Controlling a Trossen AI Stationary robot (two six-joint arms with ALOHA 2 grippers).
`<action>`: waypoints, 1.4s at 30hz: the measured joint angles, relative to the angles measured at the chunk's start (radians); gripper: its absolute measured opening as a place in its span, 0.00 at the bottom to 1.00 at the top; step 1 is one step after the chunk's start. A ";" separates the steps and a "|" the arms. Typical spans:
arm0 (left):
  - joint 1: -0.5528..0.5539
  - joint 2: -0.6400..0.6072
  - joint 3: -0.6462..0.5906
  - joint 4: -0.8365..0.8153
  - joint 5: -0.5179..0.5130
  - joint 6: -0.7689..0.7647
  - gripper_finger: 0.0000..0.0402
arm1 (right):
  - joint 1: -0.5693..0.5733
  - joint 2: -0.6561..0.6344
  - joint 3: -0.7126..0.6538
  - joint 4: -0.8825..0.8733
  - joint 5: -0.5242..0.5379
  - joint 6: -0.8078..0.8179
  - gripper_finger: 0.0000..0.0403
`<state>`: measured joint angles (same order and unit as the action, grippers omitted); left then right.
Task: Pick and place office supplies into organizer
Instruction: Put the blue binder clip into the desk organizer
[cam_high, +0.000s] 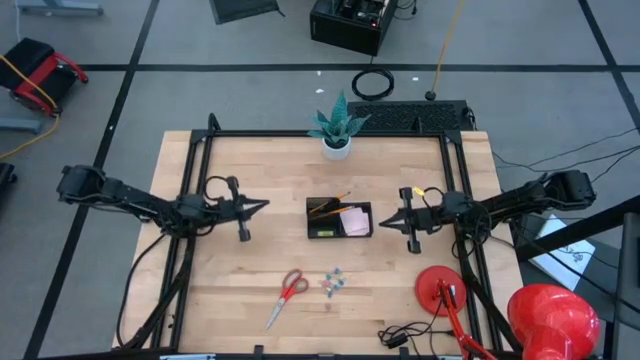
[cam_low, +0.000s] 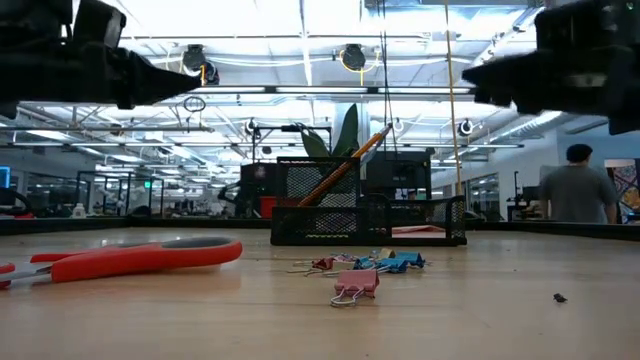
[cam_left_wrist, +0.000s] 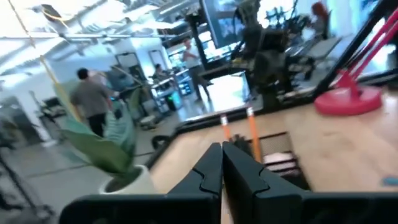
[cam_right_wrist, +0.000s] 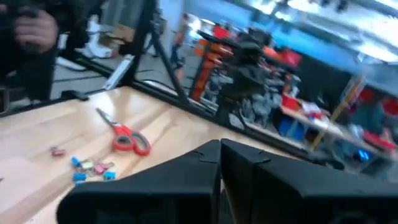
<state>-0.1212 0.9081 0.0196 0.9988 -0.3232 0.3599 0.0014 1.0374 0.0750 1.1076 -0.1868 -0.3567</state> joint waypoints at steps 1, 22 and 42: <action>0.006 0.000 0.000 -0.002 -0.007 0.023 0.06 | 0.000 0.000 0.018 0.004 -0.001 -0.003 0.00; 0.044 0.002 0.000 -0.154 -0.173 0.005 0.07 | 0.363 0.203 0.391 -0.489 0.222 -0.026 0.01; 0.044 0.002 0.000 -0.196 -0.176 0.003 0.09 | 0.345 0.654 0.731 -0.585 0.322 0.320 0.29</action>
<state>-0.0769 0.9104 0.0196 0.8025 -0.4988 0.3625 0.3468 1.6916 0.8059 0.5230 0.1351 -0.0364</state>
